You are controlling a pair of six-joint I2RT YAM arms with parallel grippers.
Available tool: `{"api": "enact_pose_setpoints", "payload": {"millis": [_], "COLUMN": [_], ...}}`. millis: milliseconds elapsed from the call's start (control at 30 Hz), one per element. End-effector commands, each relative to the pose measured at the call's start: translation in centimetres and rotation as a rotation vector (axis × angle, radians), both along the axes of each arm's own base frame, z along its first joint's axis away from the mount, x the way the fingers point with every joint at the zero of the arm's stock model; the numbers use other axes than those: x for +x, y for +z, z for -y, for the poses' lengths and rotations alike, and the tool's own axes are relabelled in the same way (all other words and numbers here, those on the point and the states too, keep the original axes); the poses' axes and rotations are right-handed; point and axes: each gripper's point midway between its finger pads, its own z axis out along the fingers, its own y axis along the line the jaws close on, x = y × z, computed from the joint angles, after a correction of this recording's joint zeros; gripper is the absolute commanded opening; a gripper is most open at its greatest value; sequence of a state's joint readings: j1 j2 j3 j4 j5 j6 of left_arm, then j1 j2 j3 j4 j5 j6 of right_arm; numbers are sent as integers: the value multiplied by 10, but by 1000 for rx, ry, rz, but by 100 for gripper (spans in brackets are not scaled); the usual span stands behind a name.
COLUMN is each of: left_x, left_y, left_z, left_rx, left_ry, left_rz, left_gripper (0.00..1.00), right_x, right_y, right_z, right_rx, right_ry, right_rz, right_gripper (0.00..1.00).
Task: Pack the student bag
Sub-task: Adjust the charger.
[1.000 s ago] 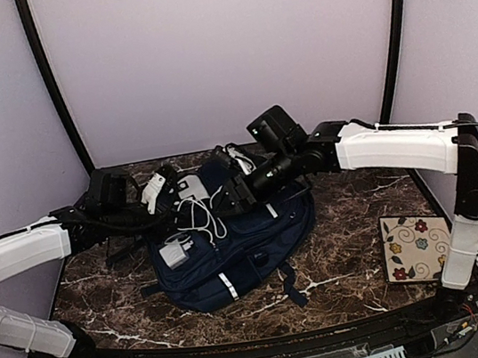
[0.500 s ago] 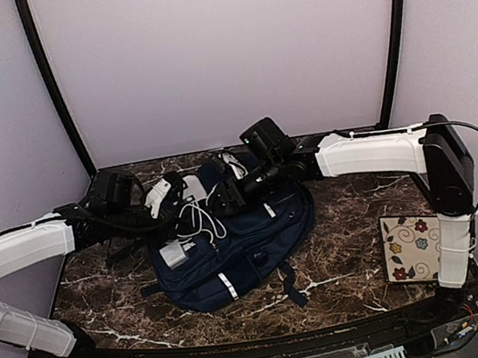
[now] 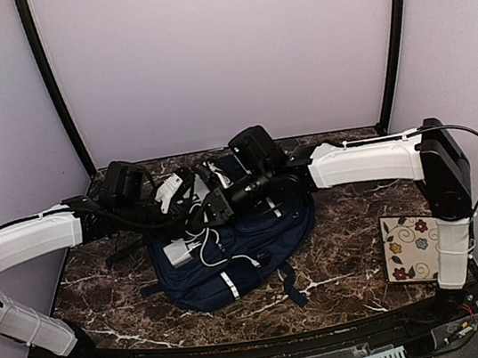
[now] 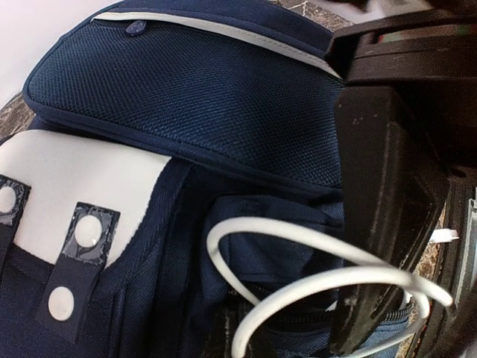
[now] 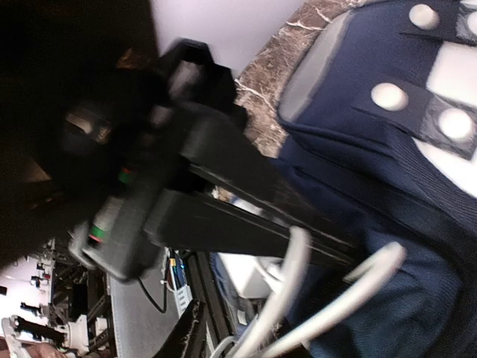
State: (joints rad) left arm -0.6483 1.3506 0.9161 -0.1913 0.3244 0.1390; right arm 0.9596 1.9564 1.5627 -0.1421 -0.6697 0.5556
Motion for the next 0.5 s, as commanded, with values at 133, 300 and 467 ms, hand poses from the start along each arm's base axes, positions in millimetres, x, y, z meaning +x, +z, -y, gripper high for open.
{"api": "enact_pose_setpoints", "payload": {"millis": [133, 300, 467], "left_x": [-11, -12, -25], "left_y": [26, 54, 77], "left_z": [22, 17, 9], "left_rx": [-95, -122, -112], "left_ry": [-82, -77, -169], "left_rz": [2, 75, 229], "left_gripper": [0, 36, 46], "right_x": [36, 59, 82], "right_y": [1, 13, 3], "right_z": [20, 39, 54], "right_rx": [-13, -11, -42], "right_ry": [-165, -214, -241], "right_rz": [35, 60, 50], "right_gripper": [0, 0, 0]}}
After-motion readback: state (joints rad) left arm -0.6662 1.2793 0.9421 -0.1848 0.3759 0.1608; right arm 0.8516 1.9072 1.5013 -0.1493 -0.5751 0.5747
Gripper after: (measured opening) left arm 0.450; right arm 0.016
